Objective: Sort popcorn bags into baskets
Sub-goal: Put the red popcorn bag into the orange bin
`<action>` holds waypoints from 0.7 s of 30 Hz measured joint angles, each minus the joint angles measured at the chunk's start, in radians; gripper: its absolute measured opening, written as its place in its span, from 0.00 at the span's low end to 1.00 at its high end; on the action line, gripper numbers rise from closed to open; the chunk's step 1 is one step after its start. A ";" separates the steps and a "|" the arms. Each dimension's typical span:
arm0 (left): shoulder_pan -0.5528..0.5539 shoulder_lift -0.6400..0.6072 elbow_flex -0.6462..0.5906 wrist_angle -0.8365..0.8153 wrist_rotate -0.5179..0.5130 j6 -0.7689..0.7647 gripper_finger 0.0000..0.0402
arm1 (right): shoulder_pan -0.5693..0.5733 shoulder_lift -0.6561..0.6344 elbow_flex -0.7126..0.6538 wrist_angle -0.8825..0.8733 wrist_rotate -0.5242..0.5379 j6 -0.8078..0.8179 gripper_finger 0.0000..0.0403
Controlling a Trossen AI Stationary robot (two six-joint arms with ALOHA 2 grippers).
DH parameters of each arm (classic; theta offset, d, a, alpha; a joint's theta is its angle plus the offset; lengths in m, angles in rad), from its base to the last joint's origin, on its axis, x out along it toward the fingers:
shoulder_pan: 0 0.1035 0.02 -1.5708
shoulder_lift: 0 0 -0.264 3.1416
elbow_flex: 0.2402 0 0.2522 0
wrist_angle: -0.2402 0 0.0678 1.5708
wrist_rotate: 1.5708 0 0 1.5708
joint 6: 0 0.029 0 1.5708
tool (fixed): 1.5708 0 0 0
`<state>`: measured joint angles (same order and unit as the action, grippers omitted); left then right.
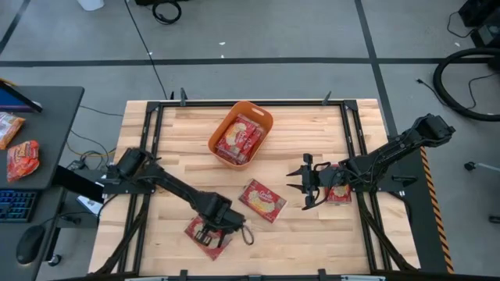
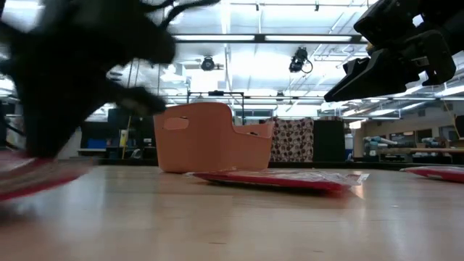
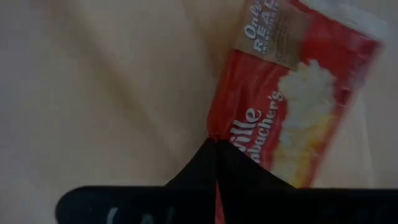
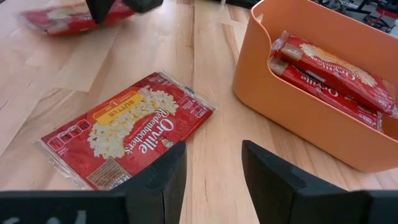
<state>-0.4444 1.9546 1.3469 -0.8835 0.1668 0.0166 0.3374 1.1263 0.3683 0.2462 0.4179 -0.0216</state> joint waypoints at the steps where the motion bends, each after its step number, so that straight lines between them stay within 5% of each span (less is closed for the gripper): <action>1: 0.010 -0.002 0.033 -0.028 -0.018 -0.010 0.01 | 0.000 0.000 0.000 0.000 0.000 0.000 0.40; 9: 0.127 -0.005 0.338 -0.297 -0.139 -0.187 0.00 | 0.000 0.000 0.000 0.000 0.000 0.000 0.40; 21: 0.358 -0.007 0.656 -0.372 -0.252 -0.257 0.00 | 0.000 0.000 0.000 -0.026 0.006 0.000 0.40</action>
<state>-0.0860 1.9476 2.0027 -1.2556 -0.0857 -0.2401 0.3374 1.1263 0.3683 0.2207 0.4239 -0.0212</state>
